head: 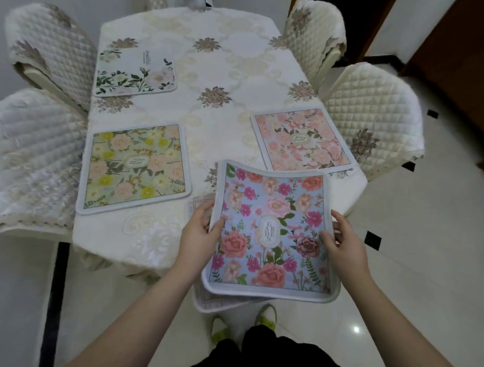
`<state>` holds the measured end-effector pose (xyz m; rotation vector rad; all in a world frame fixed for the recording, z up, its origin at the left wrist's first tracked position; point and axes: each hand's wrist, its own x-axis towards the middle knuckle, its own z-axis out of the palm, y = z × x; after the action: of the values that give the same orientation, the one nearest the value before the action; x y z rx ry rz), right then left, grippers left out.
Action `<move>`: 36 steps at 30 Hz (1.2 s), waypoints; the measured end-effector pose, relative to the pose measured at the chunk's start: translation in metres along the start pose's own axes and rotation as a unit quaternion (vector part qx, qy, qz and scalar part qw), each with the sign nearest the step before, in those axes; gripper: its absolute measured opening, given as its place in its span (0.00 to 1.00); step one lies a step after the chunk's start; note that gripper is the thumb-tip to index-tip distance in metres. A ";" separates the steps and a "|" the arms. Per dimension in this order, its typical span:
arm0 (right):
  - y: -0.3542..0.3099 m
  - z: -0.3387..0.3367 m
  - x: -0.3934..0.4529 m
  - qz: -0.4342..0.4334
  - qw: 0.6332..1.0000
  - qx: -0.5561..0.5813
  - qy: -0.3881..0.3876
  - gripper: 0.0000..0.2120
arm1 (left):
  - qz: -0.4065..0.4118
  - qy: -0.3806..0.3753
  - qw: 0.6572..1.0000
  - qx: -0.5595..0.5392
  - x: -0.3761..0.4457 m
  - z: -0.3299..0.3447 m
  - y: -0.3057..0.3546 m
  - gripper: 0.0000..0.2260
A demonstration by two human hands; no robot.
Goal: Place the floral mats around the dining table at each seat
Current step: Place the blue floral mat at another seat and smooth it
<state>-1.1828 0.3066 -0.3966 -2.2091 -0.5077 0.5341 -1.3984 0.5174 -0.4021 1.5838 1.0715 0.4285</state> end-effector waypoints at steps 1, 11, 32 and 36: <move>0.002 -0.005 -0.005 0.004 1.000 0.016 0.006 0.26 | 0.004 -0.007 1.000 -0.006 0.000 0.004 0.005 0.19; 0.029 -0.072 -0.047 0.004 0.996 0.076 0.056 0.29 | 0.025 -0.087 0.996 -0.001 -0.007 0.068 0.047 0.21; 0.230 -0.326 -0.125 0.098 0.957 0.144 0.233 0.25 | 0.102 -0.265 0.958 0.045 -0.125 0.355 0.170 0.25; 0.238 -0.355 -0.119 0.090 0.955 0.153 0.237 0.25 | 0.108 -0.266 0.957 0.048 -0.133 0.380 0.187 0.24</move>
<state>-1.0520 -0.1144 -0.3431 -1.9973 0.0315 0.1440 -1.1066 0.1941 -0.3158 1.7745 0.5150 0.0795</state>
